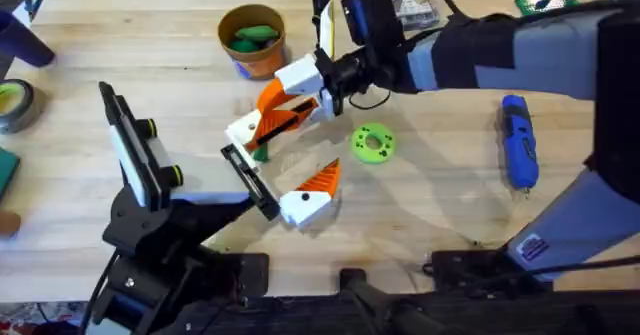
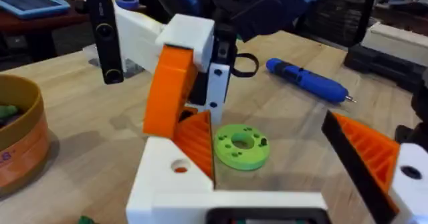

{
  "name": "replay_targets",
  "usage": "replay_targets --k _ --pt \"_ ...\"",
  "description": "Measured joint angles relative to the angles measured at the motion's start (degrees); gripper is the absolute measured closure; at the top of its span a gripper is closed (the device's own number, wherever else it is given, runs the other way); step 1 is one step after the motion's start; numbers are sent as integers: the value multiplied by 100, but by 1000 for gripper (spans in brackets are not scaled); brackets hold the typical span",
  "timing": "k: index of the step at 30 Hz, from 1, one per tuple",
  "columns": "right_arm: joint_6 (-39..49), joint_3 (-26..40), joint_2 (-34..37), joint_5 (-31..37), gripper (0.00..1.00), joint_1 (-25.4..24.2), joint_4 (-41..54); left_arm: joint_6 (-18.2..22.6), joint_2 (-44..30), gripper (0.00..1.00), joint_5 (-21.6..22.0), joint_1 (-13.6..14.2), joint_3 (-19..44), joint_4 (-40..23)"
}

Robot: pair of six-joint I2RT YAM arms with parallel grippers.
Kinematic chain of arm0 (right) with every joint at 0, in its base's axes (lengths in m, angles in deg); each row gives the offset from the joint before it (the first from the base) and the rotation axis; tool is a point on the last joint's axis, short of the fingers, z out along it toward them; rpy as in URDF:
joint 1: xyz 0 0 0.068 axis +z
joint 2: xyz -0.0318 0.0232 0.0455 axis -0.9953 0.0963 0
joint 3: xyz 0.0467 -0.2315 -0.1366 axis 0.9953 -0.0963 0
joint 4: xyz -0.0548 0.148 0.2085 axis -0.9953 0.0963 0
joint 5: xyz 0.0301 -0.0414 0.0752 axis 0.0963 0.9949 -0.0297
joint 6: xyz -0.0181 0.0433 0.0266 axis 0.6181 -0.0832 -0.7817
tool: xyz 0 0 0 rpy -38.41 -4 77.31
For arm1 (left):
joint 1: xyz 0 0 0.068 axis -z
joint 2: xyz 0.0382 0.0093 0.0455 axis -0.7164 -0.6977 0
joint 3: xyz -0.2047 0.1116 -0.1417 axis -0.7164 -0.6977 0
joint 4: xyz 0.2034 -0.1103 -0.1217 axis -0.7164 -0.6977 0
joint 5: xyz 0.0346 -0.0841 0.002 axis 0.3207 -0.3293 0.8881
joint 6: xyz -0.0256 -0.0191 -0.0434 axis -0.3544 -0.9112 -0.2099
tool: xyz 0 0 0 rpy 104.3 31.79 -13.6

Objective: Pick up the gripper from the table and insert it into the empty holder that is missing its gripper. Then pick up a screw, insert it into the mounting hole, and use the screwdriver to tighten it. Finally, clean up the table by picking up the vegetable and placing it into the bucket.

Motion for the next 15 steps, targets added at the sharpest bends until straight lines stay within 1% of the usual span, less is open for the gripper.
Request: replay_targets --k 1,4,5,8,9,10,15 --pt "0 0 0 0 439 -18 0 0 0 10 -4 0 0 0" --pt "-5 0 0 0 360 -126 0 0 0 10 -6 0 0 0" --pt "-7 0 0 3 293 -185 -1 0 0 10 -6 0 0 0" --pt "-8 0 0 18 140 -403 -1 0 0 10 -6 0 0 0" --pt "-17 0 0 26 65 -488 3 0 0 10 -6 0 0 0" --pt "6 0 0 45 21 -583 -4 0 0 10 -6 0 0 0" --pt "2 0 0 93 8 -1125 5 0 0 10 -6 0 0 0"
